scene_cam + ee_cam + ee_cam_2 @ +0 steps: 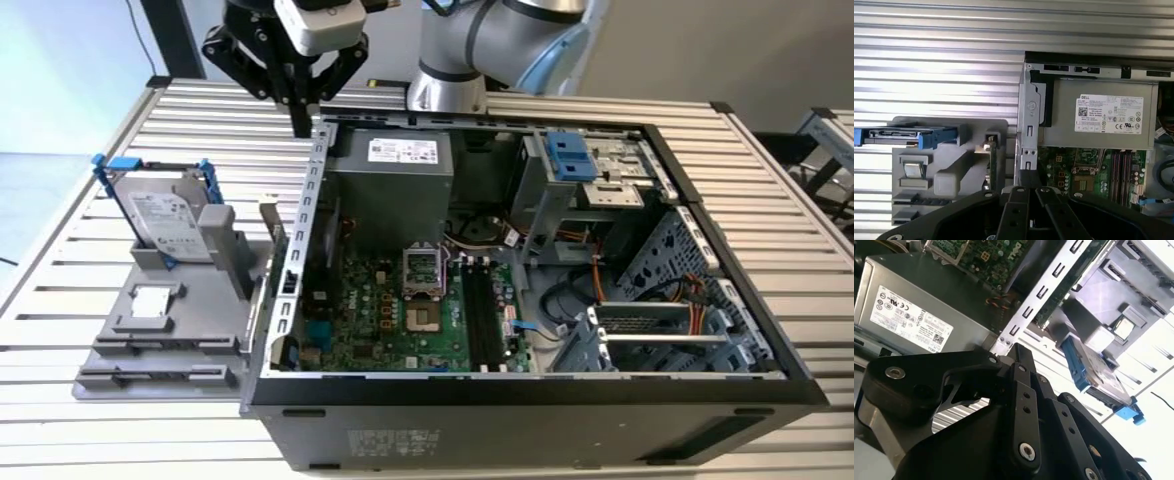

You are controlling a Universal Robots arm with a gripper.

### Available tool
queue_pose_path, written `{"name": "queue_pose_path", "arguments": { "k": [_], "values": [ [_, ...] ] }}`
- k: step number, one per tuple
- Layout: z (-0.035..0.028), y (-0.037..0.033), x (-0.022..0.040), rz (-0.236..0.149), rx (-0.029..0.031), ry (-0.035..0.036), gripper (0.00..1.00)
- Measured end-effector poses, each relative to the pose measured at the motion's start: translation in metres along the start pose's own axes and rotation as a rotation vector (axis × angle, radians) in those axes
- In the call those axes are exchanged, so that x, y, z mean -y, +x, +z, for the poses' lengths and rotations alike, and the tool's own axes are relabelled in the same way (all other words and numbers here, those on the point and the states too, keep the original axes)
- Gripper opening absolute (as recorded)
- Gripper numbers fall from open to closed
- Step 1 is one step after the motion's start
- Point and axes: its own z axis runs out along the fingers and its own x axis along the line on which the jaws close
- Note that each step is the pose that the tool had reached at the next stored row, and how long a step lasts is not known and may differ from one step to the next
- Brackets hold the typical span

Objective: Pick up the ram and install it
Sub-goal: 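Reach for the ram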

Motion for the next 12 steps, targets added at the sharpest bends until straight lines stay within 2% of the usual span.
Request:
{"name": "queue_pose_path", "arguments": {
  "k": [12],
  "values": [
    [-0.0005, 0.0297, -0.0008, -0.008, -0.0004, -0.0002, 0.00]
  ]
}}
